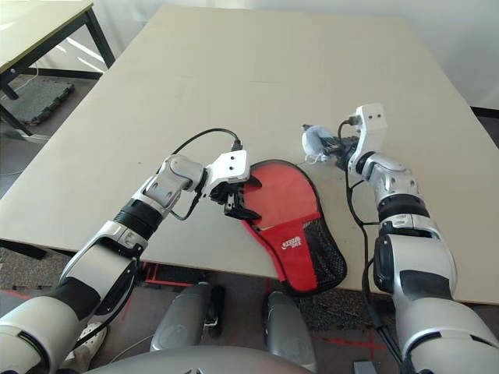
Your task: Store the ping-pong paddle in its case and zip it.
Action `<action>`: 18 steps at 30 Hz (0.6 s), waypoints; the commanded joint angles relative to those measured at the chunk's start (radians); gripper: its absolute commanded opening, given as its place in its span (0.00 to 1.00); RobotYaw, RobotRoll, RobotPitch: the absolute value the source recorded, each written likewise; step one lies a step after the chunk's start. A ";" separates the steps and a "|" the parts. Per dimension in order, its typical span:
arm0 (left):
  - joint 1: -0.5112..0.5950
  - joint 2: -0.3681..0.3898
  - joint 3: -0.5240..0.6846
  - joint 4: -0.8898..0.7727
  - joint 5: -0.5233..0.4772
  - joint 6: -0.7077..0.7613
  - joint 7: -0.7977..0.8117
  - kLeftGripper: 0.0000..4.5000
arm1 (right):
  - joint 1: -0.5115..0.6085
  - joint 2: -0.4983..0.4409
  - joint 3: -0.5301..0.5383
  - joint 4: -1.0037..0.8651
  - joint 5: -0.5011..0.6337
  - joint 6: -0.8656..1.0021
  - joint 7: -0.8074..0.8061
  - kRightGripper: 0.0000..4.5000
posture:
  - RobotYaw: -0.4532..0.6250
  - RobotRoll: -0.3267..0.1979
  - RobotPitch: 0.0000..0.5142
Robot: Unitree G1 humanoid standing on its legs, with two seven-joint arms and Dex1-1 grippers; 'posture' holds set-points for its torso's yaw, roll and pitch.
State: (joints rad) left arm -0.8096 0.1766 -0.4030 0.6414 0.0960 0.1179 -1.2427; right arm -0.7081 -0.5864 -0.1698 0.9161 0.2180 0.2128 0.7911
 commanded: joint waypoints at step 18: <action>-0.011 -0.026 -0.047 0.146 0.045 -0.044 -0.001 1.00 | 0.547 -0.232 0.067 -0.594 0.127 0.372 0.319 0.00 | 0.41 0.62 0.27</action>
State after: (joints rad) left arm -0.8464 0.1398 -0.4092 0.7273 0.0961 0.0597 -1.2534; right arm -0.2495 -0.7914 -0.1634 0.3116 0.3636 0.5020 1.0550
